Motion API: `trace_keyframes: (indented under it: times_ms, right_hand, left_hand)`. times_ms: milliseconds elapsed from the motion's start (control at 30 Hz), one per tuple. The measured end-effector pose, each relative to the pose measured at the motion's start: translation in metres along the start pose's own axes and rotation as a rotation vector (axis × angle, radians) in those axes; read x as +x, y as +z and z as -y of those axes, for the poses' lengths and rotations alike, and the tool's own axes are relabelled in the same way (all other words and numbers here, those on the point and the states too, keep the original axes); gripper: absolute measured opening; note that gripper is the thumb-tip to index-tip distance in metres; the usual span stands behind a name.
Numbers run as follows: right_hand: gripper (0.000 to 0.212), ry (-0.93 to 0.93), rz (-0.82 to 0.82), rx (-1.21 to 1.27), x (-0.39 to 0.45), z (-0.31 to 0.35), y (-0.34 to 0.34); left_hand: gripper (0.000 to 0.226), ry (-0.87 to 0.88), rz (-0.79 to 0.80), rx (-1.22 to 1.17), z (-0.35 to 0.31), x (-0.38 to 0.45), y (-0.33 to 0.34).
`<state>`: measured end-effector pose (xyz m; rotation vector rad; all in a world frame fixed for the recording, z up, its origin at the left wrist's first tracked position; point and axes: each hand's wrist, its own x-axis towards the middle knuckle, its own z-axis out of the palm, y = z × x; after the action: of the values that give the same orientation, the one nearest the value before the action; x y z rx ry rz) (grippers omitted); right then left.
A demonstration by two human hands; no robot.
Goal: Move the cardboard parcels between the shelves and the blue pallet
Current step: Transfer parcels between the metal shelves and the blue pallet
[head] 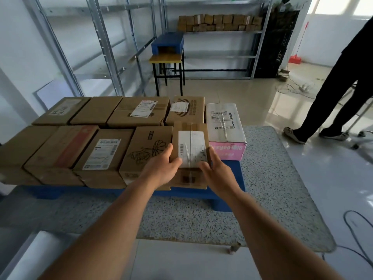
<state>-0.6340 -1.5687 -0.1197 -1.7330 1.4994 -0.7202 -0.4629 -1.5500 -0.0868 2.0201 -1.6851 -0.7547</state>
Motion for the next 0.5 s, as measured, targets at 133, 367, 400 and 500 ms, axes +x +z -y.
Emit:
trace_keyframes:
  times_ms: [133,367,400,500]
  right_hand:
    - [0.062,0.019,0.008,0.032,0.003,-0.004,0.003]
    - [0.064,0.087,0.057,-0.07,0.011,-0.014,0.018]
    - [0.064,0.081,0.061,-0.065,0.012,-0.015,0.02]
    - [0.062,0.011,0.067,-0.013,0.012,-0.019,0.021]
  left_hand:
    - [0.066,0.022,0.024,0.083,0.004,0.006,0.005]
    - [0.056,0.105,-0.012,0.452,0.026,0.017,0.004]
    - [0.055,0.116,-0.002,0.444,0.028,0.018,0.004]
    - [0.061,0.155,0.035,0.429,0.037,0.02,0.001]
